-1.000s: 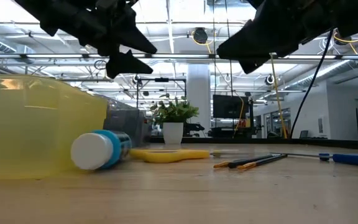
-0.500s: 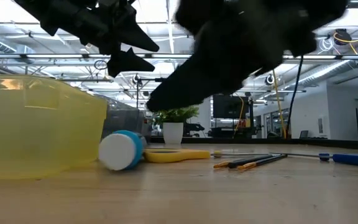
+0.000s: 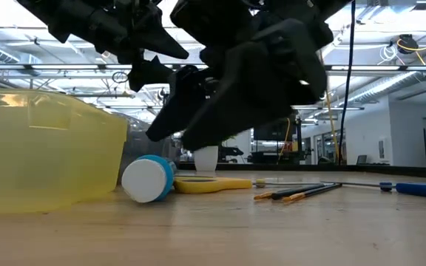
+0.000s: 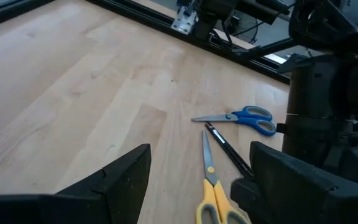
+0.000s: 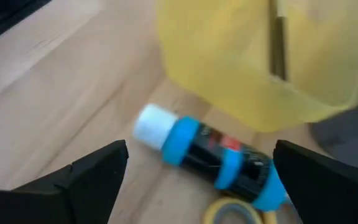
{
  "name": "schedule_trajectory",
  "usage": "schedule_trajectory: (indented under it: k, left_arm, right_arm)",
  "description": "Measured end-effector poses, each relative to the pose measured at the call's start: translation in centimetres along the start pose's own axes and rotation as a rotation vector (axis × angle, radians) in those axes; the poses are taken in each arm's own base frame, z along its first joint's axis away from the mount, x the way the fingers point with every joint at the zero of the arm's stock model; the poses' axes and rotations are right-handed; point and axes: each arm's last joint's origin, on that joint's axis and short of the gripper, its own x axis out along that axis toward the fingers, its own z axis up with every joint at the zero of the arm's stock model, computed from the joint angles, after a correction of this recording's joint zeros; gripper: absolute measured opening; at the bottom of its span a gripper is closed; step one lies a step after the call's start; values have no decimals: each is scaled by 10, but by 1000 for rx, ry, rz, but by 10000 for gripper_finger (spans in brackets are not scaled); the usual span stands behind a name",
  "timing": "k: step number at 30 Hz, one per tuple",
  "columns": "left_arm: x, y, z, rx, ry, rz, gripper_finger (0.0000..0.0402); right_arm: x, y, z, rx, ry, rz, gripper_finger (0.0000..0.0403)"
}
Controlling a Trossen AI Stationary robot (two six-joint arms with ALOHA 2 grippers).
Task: Pick & Place Paint Supplies
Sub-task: Put the blue paint bottle into the top black bin
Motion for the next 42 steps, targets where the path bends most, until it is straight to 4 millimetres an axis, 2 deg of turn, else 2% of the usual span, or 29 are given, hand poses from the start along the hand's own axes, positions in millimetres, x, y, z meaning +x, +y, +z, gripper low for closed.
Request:
schedule_trajectory:
  k: [4,8,15,18,23,30,31,35,38,42]
  left_arm:
    - [0,0,0,0,-1,0,283]
    - [0,0,0,0,-2,1,283]
    - [0,0,0,1,0,1,283]
    - [0,0,0,1,2,2,282]
    - [0,1,-1,1,6,4,283]
    - [0,1,0,1,6,4,283]
    - [0,1,0,1,4,4,283]
    - [0,-2,2,34,-17,-17,283]
    - [0,-10,3,80,-42,-68,283]
    - [-1,-25,0,150,-60,-129,283]
  right_arm:
    - [19,2,-15,-38,30,21,379]
    - [25,2,-23,-43,49,59,378]
    - [16,-3,-27,38,146,-7,376]
    - [14,-3,-30,106,194,-34,363]
    - [11,-3,-30,147,219,-65,288]
    - [11,-2,-30,194,226,-69,124]
    - [7,-2,-29,198,232,-72,108]
    - [-18,-2,-22,234,303,-102,108]
    - [-45,0,-12,265,336,-221,108]
    - [-78,9,-5,260,258,-394,108]
